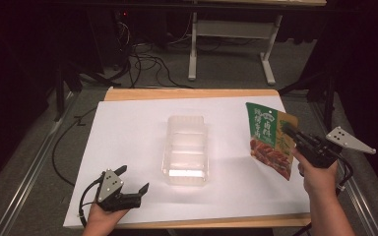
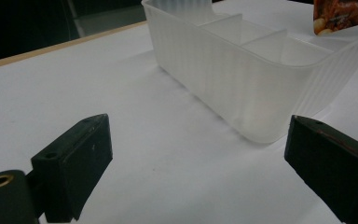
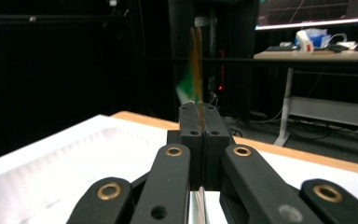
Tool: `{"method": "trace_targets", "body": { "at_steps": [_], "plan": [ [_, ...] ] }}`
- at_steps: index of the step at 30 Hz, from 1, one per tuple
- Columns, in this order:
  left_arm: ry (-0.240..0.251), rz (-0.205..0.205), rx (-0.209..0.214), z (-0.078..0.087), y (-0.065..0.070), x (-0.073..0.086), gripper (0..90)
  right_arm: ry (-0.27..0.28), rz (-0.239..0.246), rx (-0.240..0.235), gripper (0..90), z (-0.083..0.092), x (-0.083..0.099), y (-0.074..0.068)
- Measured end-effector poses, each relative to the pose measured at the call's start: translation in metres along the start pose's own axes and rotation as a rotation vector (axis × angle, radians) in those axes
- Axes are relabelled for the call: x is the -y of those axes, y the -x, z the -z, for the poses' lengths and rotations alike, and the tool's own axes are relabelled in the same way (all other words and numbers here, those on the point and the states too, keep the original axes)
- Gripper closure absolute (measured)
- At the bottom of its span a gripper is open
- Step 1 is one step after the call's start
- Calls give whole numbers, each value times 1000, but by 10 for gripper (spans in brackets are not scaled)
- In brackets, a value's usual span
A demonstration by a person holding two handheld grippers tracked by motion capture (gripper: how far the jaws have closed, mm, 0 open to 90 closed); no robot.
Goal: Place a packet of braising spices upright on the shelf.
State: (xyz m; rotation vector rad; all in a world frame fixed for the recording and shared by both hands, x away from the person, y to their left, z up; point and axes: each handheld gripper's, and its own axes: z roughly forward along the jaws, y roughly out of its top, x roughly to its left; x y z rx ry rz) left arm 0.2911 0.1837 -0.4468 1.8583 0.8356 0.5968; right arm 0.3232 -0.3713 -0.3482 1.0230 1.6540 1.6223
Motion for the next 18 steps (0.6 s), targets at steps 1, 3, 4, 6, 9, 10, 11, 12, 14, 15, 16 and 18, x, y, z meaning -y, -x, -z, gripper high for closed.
{"method": "trace_targets", "body": {
  "at_steps": [1,3,4,6,9,10,11,12,14,15,16,18],
  "plan": [
    [0,1,-4,1,0,0,80,7,-6,3,900,0,-1,1],
    [-3,3,-7,2,-1,1,80,15,-8,4,900,0,-2,2],
    [-1,3,-9,3,-1,2,81,17,-10,8,900,0,-2,3],
    [-2,7,-14,5,-1,3,80,19,-15,10,900,-1,-2,4],
    [-4,8,-20,7,-2,4,81,23,-17,1,900,-4,-2,4],
    [-6,9,-20,8,-2,4,81,22,-16,-2,900,-5,-2,4],
    [-5,9,-24,9,-2,5,81,22,-9,-6,900,-7,-3,3],
    [-5,11,-25,10,-2,5,81,22,-9,-6,900,-7,-3,3],
    [-6,10,-30,11,-2,6,81,21,-7,-13,900,-9,-3,1],
    [-5,13,-31,12,-2,6,81,24,-3,-18,900,-10,-4,0],
    [-5,13,-32,12,-2,6,81,27,-4,-21,900,-11,-4,-2],
    [-3,14,-34,13,-3,6,82,33,8,-29,900,-13,-5,-4]
  ]
}}
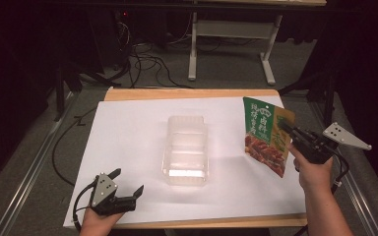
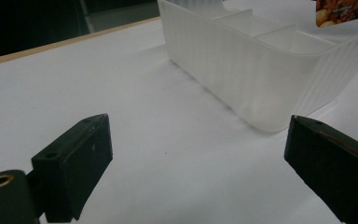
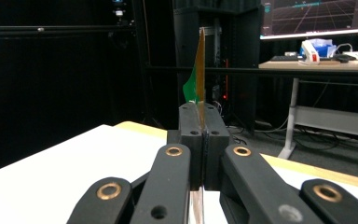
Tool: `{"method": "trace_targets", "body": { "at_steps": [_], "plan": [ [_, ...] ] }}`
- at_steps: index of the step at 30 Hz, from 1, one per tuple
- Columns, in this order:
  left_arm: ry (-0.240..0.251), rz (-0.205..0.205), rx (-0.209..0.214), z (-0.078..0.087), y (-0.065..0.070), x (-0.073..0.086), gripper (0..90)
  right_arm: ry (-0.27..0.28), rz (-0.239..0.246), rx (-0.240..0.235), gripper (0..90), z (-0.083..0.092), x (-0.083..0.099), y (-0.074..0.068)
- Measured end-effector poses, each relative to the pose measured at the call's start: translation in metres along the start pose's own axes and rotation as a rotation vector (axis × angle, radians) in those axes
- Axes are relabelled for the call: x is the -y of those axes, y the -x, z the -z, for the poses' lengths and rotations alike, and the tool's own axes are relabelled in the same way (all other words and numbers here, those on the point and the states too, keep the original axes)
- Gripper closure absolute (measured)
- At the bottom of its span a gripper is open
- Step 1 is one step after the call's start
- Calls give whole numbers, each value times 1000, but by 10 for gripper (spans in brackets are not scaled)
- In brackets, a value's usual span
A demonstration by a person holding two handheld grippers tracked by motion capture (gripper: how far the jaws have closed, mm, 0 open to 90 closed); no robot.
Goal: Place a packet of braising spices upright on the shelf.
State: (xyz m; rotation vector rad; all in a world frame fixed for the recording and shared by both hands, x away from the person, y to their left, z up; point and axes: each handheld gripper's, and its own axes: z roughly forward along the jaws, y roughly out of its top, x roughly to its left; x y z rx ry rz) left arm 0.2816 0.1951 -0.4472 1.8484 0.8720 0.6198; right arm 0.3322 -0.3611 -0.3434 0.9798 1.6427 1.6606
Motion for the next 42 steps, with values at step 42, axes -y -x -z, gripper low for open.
{"method": "trace_targets", "body": {
  "at_steps": [42],
  "plan": [
    [7,-4,20,-1,-1,-1,82,101,45,-278,900,-61,-27,-101]
  ]
}}
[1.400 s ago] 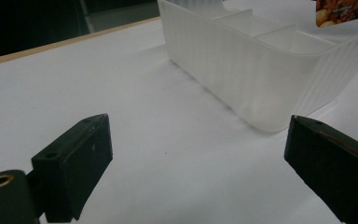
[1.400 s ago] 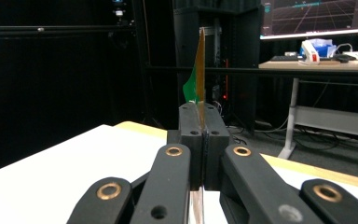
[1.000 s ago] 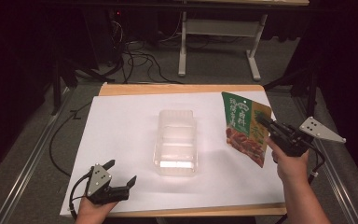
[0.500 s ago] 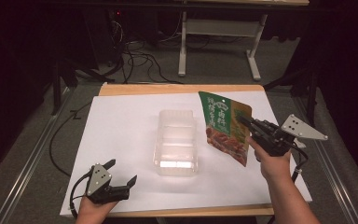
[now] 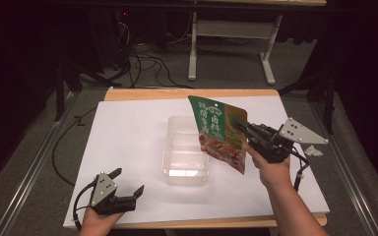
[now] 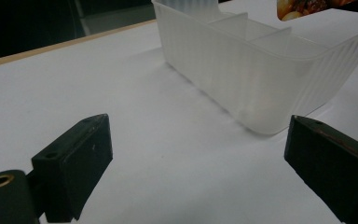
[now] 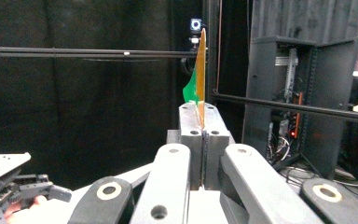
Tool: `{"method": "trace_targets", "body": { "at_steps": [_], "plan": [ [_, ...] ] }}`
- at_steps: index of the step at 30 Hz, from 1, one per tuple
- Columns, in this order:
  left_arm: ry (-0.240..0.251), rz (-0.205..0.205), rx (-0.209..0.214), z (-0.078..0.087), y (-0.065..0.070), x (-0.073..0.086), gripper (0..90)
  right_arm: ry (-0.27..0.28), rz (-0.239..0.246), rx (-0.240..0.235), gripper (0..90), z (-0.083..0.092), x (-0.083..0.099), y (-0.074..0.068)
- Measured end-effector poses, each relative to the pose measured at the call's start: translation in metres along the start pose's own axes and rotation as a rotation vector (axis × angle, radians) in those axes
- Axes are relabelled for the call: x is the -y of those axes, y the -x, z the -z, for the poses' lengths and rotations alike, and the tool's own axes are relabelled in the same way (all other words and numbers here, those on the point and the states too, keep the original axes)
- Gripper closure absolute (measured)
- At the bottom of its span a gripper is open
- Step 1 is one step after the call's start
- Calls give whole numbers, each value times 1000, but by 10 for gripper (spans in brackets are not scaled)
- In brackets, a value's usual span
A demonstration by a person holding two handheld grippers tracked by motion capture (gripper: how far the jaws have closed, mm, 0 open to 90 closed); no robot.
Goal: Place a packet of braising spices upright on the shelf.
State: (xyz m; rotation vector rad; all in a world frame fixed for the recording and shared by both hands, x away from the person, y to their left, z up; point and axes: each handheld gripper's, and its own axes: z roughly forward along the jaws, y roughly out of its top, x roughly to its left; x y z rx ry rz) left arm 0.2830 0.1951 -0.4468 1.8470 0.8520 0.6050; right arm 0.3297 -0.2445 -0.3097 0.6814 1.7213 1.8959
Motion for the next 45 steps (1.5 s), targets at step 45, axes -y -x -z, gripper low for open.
{"method": "trace_targets", "body": {
  "at_steps": [45],
  "plan": [
    [15,8,-1,4,-1,-1,82,-24,-24,-109,900,-74,37,-42]
  ]
}}
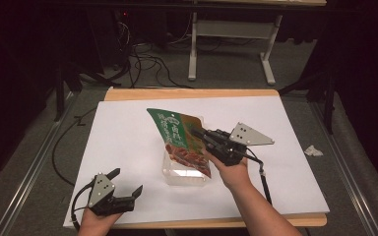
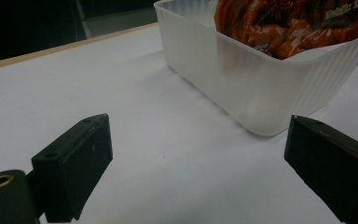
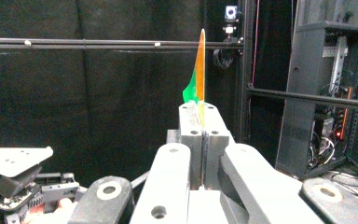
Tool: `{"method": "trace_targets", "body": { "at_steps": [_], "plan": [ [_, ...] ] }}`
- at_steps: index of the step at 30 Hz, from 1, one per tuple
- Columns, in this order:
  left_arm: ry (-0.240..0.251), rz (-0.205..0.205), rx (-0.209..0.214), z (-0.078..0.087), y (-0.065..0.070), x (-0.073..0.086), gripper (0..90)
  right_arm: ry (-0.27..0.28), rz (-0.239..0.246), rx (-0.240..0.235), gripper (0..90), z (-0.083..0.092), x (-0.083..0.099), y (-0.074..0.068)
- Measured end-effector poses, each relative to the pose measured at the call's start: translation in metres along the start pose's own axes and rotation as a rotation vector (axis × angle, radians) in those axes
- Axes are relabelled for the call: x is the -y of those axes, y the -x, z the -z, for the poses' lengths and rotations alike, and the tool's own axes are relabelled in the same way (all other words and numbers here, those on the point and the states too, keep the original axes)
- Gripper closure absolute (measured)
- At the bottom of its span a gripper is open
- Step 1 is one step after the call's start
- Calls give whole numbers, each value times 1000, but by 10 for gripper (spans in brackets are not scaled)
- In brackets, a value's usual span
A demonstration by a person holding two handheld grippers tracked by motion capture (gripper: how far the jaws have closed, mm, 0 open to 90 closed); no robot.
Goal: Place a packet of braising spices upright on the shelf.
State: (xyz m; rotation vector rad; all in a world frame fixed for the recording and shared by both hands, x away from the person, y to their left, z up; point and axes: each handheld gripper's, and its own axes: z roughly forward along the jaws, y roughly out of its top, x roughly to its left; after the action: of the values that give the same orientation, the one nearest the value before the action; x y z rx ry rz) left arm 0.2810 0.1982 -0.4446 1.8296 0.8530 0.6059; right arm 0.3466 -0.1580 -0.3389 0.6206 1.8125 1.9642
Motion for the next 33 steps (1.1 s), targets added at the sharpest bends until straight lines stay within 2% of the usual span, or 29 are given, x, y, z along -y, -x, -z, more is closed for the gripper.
{"method": "trace_targets", "body": {
  "at_steps": [17,25,33],
  "plan": [
    [0,1,-1,0,-1,0,82,-19,-10,26,900,-1,25,4],
    [-4,-2,3,0,-1,0,82,-28,8,36,900,2,30,4],
    [-10,-6,5,0,0,0,82,-26,-13,49,900,9,34,7]
  ]
}}
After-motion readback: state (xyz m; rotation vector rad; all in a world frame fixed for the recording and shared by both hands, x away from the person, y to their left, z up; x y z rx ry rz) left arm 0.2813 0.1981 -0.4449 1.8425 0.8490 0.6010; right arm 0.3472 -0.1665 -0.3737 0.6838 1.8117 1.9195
